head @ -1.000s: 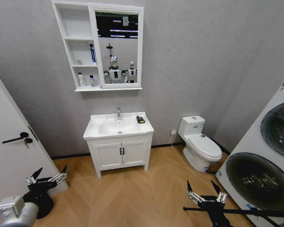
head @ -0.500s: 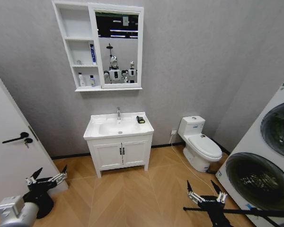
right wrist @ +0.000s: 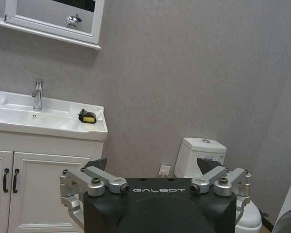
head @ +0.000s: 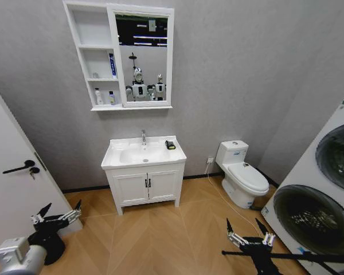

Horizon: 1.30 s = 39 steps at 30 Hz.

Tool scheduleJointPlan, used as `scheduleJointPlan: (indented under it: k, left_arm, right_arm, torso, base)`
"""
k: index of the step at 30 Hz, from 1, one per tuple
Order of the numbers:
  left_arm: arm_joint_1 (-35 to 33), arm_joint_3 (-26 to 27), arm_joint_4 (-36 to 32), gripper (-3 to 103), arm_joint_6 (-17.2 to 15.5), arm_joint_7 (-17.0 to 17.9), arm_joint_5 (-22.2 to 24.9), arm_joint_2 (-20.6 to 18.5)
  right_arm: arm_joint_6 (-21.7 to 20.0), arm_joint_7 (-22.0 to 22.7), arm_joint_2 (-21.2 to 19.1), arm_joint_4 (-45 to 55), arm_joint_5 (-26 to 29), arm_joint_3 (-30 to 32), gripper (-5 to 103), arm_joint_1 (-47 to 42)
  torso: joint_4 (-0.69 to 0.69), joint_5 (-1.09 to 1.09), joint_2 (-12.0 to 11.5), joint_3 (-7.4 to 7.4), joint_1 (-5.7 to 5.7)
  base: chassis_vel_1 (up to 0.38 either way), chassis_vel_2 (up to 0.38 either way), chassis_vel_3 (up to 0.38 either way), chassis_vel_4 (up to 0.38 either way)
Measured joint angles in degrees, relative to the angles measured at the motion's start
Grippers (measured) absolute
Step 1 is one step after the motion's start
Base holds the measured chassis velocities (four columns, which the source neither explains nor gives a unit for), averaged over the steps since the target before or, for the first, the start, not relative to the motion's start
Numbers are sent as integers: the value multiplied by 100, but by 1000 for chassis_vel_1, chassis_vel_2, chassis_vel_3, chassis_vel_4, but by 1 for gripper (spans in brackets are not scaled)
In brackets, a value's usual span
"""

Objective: Move facial cleanser and shampoo from washbasin to cabinet, then wipe washbasin with towel.

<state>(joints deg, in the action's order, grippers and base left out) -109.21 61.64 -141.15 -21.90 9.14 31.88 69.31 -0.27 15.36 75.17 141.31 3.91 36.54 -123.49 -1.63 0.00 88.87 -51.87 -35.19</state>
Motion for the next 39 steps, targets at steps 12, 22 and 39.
scheduleJointPlan:
  k: [12, 22, 39]
  left_arm:
    - [0, 0, 0, 100, 0, 0, 0, 0]
    - [0, 0, 0, 100, 0, 0, 0, 0]
    - [0, 0, 0, 100, 0, 0, 0, 0]
  right_arm:
    - [0, 0, 0, 0, 0, 0, 100, 0]
    - [0, 0, 0, 0, 0, 0, 100, 0]
    - [0, 0, 0, 0, 0, 0, 100, 1]
  torso:
    - [0, 0, 0, 0, 0]
    - [0, 0, 0, 0, 0]
    - [0, 0, 0, 0, 0]
  base:
    - [0, 0, 0, 0]
    - [0, 0, 0, 0]
    - [0, 0, 0, 0]
